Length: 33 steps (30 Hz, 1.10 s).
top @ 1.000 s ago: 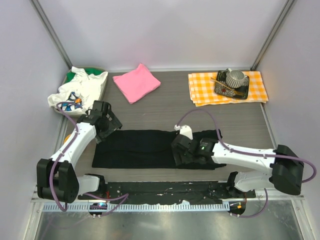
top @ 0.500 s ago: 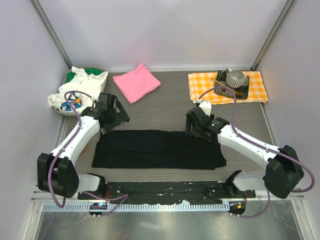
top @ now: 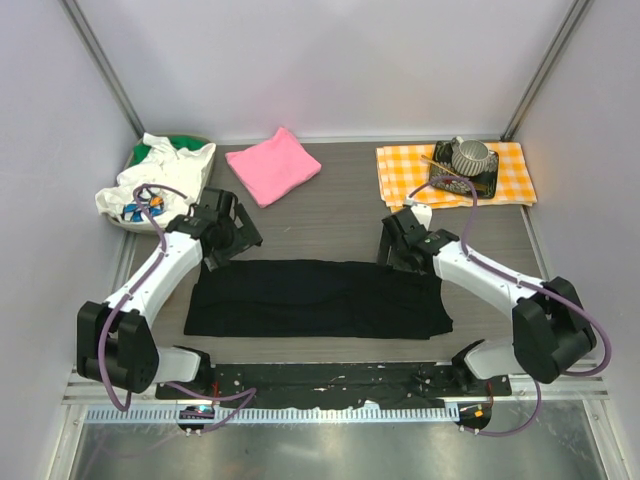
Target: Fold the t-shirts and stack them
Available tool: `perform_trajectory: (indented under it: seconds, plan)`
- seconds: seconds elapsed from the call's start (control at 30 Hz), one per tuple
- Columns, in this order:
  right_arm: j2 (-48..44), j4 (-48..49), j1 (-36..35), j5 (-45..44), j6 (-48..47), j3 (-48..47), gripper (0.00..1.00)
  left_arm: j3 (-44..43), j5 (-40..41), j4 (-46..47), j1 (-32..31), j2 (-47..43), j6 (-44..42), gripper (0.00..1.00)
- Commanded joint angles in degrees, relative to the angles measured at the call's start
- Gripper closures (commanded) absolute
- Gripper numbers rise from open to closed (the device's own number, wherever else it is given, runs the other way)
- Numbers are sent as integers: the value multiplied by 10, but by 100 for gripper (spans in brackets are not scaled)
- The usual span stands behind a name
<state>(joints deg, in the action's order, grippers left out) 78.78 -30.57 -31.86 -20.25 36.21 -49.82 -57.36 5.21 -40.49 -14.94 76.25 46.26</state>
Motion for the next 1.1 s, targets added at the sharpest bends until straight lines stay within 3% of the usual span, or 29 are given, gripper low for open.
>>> perform_trajectory:
  seconds: [0.0, 0.3, 0.6, 0.87, 1.07]
  plan:
    - [34, 38, 23, 15, 2, 10, 21, 3, -7, 24, -4, 4, 6, 0]
    - [142, 154, 86, 28, -18, 36, 21, -3, 18, 20, -4, 21, -5, 0]
    - [252, 208, 94, -1, -25, -33, 23, -10, 56, 5, -4, 6, 3, 0]
    - [433, 184, 93, 72, -52, -285, 23, 66, 44, 22, -14, -93, 45, 0]
    - [554, 122, 78, 124, -54, -511, 22, 110, 53, 39, -52, -95, 64, 0]
